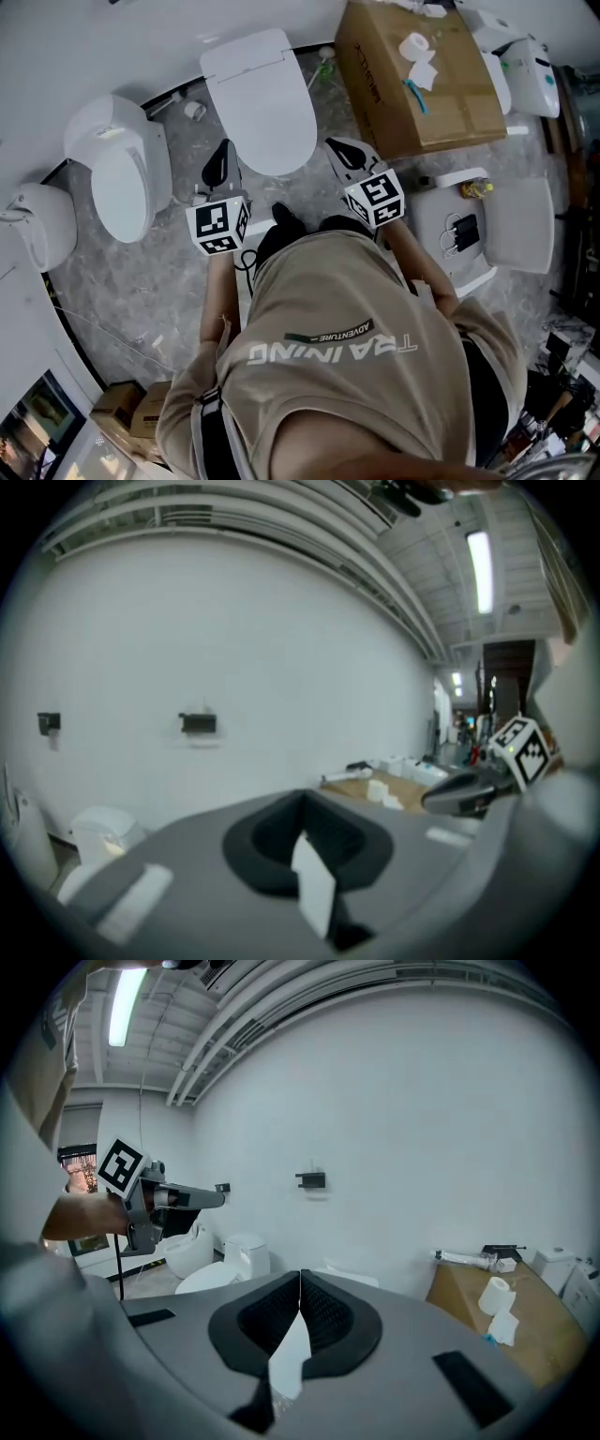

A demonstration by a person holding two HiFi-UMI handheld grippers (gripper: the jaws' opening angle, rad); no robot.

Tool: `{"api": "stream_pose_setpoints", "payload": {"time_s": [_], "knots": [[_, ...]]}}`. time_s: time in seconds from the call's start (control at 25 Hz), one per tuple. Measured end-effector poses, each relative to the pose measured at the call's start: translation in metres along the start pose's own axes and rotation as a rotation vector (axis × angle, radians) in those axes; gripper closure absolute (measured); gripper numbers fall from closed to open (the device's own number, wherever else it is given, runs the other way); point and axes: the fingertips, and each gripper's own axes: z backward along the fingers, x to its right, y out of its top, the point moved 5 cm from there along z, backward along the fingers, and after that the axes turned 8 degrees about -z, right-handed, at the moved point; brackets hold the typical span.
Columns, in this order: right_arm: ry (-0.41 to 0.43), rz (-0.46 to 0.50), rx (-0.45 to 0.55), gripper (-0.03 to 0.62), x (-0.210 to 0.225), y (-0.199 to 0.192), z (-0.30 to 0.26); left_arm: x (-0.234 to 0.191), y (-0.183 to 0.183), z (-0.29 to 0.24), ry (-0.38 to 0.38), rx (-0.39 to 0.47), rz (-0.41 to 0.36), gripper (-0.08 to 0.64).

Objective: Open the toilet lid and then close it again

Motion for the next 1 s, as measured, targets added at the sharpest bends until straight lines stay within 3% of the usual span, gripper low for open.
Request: {"api": "stream_pose_setpoints", "payload": {"time_s": [0.4, 0.68, 1.0], "knots": [[-0.014, -0.053, -0.036, 0.578, 0.005, 0.008, -0.047, -0.022, -0.025, -0.034, -0.046, -0.054, 0.041, 0.555], [0.027, -0.073, -0.079, 0.578, 0.053, -0.004, -0.074, -0.004, -0.022, -0.079, -0.037, -0.125, 0.025, 0.555], [0.078, -0.05, -0.115, 0.578, 0.114, -0.012, -0.116, 0.007, -0.003, -0.128, -0.043, -0.143, -0.007, 0.555]]}}
